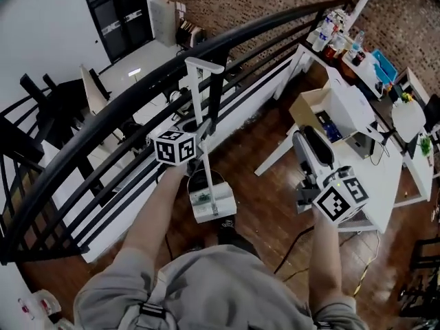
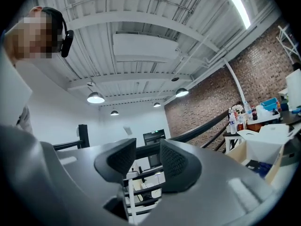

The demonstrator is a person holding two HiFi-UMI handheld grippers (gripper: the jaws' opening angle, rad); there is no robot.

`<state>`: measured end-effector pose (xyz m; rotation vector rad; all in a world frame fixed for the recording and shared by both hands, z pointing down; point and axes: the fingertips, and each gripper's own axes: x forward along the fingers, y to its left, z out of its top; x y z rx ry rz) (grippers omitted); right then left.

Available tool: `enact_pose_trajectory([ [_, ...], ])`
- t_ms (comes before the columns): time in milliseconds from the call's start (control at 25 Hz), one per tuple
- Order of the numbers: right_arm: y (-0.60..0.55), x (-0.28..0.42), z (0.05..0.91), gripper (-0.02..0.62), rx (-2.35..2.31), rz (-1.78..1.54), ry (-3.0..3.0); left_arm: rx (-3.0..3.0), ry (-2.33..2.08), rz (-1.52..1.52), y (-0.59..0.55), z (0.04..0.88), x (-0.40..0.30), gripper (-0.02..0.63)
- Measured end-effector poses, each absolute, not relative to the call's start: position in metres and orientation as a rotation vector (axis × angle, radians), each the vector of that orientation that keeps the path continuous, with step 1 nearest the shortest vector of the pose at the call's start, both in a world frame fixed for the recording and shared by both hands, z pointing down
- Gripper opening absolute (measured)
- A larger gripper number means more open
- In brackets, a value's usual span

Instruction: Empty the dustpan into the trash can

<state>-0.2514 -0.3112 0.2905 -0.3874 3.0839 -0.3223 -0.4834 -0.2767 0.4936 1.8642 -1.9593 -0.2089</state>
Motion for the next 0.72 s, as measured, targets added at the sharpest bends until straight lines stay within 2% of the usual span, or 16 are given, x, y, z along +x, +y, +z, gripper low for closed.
enact_pose_trajectory([
  [280,-0.367,-0.293,0.299,0.143,-0.278,-0.345,3.109,1.686,-2.025,-0.261,-0.304,0.512,-0.555,0.051],
  [720,-0.383,-0.336,0.313,0.14,-0.193,-0.406,3.15,1.607,-2.048,-0.28,-0.307,0.527,-0.592,0.049],
])
